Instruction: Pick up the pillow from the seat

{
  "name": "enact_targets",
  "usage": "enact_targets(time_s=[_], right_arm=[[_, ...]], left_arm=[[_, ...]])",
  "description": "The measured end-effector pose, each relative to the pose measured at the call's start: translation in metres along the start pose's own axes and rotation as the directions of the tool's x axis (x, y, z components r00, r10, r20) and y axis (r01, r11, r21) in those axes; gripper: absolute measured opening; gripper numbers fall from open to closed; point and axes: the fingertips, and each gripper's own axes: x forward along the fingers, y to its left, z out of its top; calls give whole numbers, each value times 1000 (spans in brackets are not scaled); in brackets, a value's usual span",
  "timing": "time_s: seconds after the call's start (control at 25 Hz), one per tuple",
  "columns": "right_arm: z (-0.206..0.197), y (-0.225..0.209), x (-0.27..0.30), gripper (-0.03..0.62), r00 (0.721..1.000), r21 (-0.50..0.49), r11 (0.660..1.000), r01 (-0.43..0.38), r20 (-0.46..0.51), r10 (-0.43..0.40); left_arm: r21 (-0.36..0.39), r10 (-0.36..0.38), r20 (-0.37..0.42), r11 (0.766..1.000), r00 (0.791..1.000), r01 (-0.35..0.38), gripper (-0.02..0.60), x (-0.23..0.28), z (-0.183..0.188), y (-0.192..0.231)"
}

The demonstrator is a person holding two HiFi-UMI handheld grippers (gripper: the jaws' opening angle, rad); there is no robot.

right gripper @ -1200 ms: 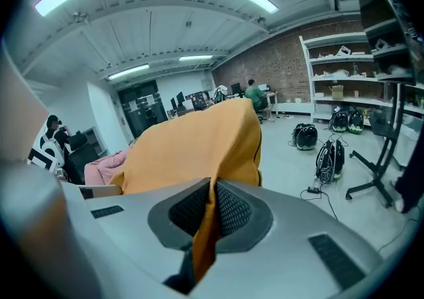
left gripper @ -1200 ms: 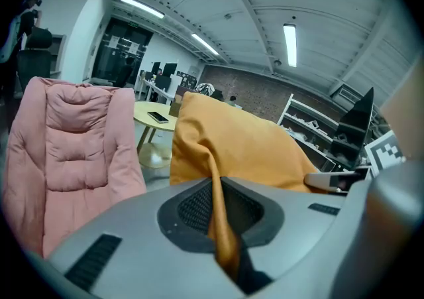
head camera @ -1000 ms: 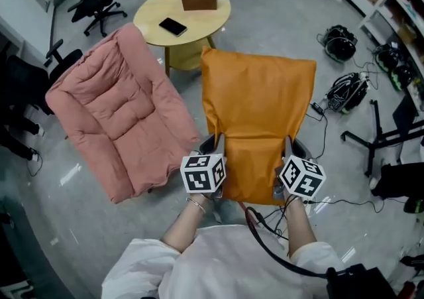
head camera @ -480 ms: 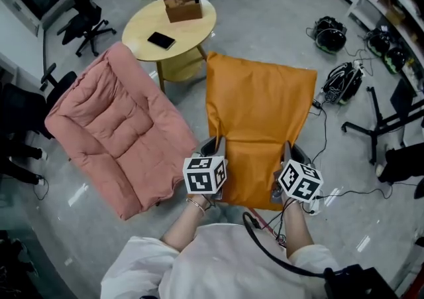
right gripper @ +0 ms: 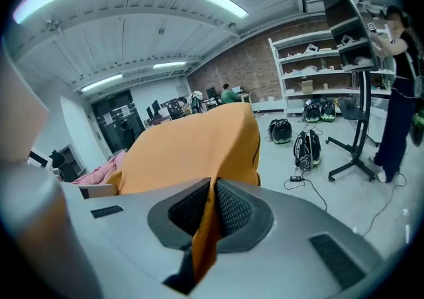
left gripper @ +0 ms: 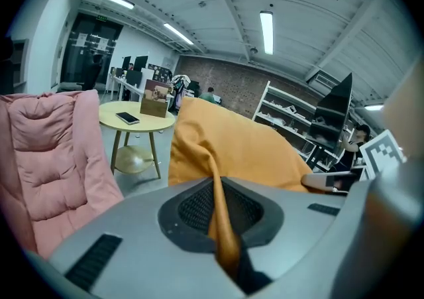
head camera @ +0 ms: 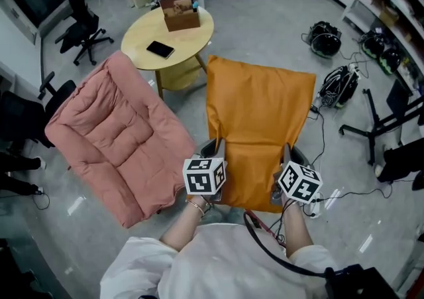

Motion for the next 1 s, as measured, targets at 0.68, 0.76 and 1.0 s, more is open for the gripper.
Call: enact_targets(time_s=[0.68, 0.76, 1.0], right_arm=[[-5, -1, -3, 35, 1000, -19, 1000, 6, -11, -6], [-6, 0, -6, 35, 1000, -19, 1000, 6, -13, -7], [-10, 0, -16, 34, 1000, -25, 1000, 12, -22, -12]], left_arm=[[12, -1, -14, 1000, 1000, 2, 26, 1, -6, 0], [12, -2, -15, 1000, 1000, 2, 26, -1, -6, 0], [8, 8, -27, 1000, 1000, -8, 26, -10, -12, -3]])
